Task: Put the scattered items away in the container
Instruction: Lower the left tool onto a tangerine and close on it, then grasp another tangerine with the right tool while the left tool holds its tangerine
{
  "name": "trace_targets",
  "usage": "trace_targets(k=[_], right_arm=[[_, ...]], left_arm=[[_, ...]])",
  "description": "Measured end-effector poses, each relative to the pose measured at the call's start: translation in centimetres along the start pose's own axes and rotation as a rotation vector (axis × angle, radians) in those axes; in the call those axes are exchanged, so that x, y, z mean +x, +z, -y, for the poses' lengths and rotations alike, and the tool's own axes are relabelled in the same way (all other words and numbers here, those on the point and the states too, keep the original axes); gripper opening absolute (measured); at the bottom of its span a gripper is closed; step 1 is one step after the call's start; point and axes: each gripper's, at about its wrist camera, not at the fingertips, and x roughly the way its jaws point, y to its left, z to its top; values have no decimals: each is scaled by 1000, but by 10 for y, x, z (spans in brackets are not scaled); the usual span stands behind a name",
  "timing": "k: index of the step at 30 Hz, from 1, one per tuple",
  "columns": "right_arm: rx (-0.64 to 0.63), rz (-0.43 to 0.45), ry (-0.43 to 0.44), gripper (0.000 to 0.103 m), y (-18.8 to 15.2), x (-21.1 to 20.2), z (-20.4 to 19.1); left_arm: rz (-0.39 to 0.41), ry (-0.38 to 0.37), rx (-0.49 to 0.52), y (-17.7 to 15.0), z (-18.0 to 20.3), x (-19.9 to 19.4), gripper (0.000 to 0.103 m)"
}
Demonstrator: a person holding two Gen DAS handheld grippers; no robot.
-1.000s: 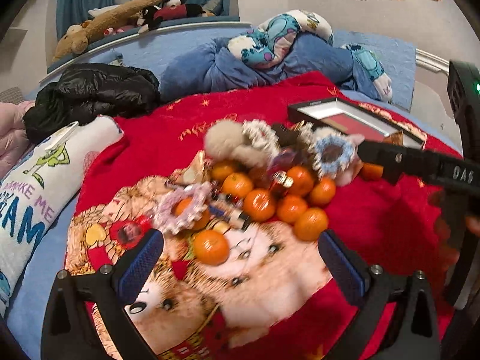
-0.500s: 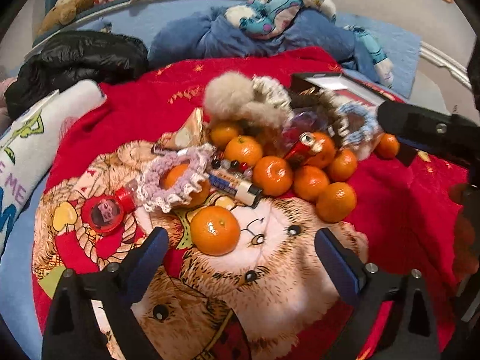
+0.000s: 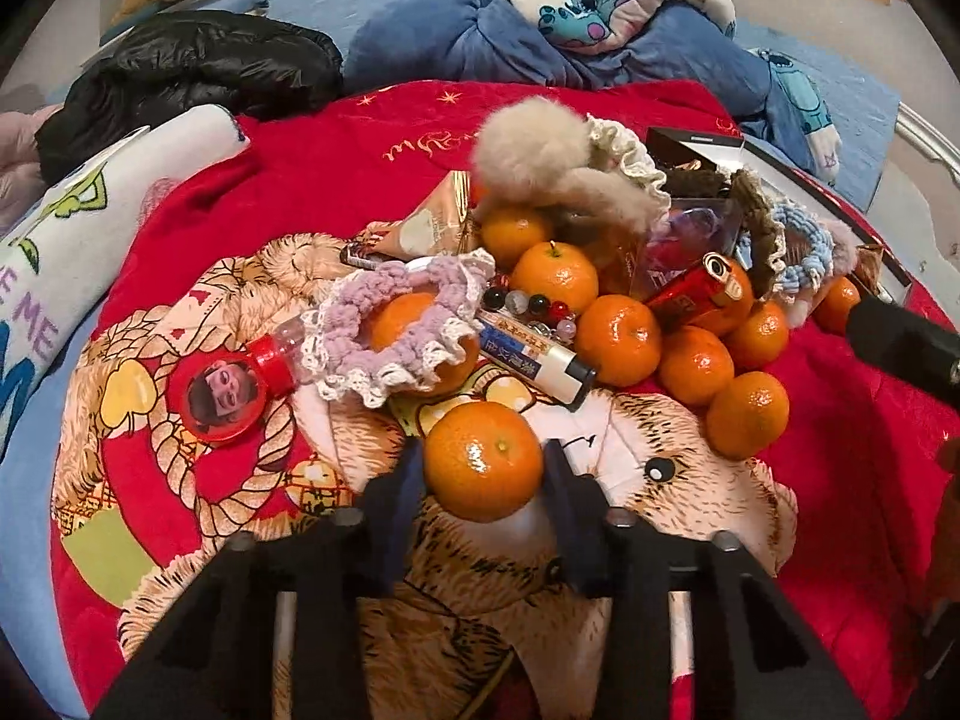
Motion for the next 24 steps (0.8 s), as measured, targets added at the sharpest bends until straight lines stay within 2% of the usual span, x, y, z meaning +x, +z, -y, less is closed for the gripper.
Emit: trace_targets(k=[4,12,14,15,20,24], right_arm=[[-41,3,-17,103,-5,2,-7],[-120,-56,-69,103,-17,25,-27],[-120,-58,-38,99,-20,28,-29],[-131,-61,-35,94,-21,30,-31],[-141,-91,-77,90,-26,40,-32],[-123,-138,-108,78,-30,53,-28]], left_arm=[[22,-6,-13,-1,-3,-2,37],[40,12,-20,-6,-4,-12,37],[40,11,-19,-8,-5,-14,37],[40,10,-19,-7,-5,-13,37],[39,9,-28,-11,-11,-17,37],[37,15,-27,-11,-9,-17,37]])
